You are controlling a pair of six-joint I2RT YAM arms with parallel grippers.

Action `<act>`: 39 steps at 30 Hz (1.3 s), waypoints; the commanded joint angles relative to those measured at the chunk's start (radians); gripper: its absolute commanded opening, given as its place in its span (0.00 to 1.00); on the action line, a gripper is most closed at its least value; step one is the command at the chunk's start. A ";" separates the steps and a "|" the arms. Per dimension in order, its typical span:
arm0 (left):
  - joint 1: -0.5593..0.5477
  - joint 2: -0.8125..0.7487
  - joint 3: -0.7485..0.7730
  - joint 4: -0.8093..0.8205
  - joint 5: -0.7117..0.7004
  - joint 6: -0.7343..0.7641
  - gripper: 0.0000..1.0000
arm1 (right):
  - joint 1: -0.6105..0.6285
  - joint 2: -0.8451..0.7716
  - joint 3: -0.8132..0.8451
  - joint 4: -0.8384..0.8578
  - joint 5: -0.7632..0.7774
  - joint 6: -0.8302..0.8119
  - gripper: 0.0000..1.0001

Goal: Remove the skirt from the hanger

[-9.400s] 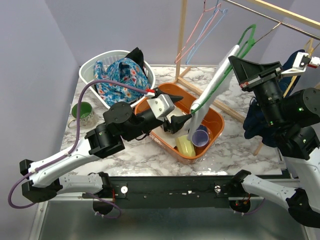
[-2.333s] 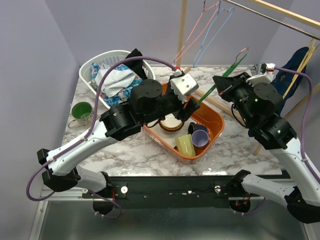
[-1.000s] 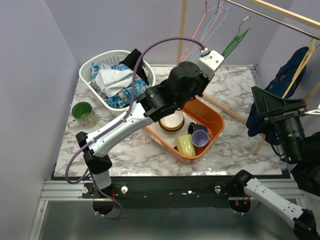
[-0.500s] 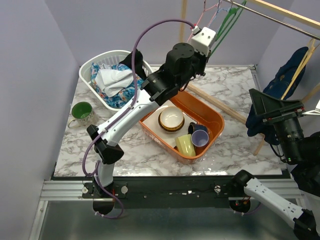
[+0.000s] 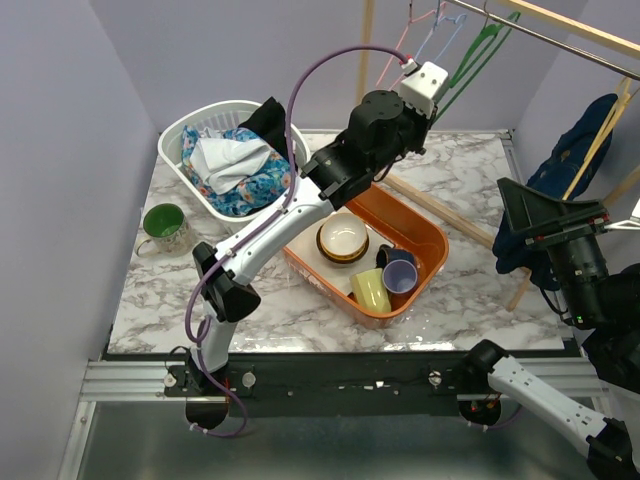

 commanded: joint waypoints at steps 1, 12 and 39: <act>-0.003 0.008 0.036 0.073 0.025 0.005 0.00 | 0.000 0.009 0.025 0.002 -0.023 -0.018 1.00; 0.005 0.082 0.083 0.079 0.061 -0.001 0.00 | 0.000 0.014 0.028 0.001 -0.027 -0.001 1.00; 0.000 -0.453 -0.452 0.025 0.103 -0.107 0.99 | 0.000 0.287 0.427 -0.277 0.413 -0.381 0.87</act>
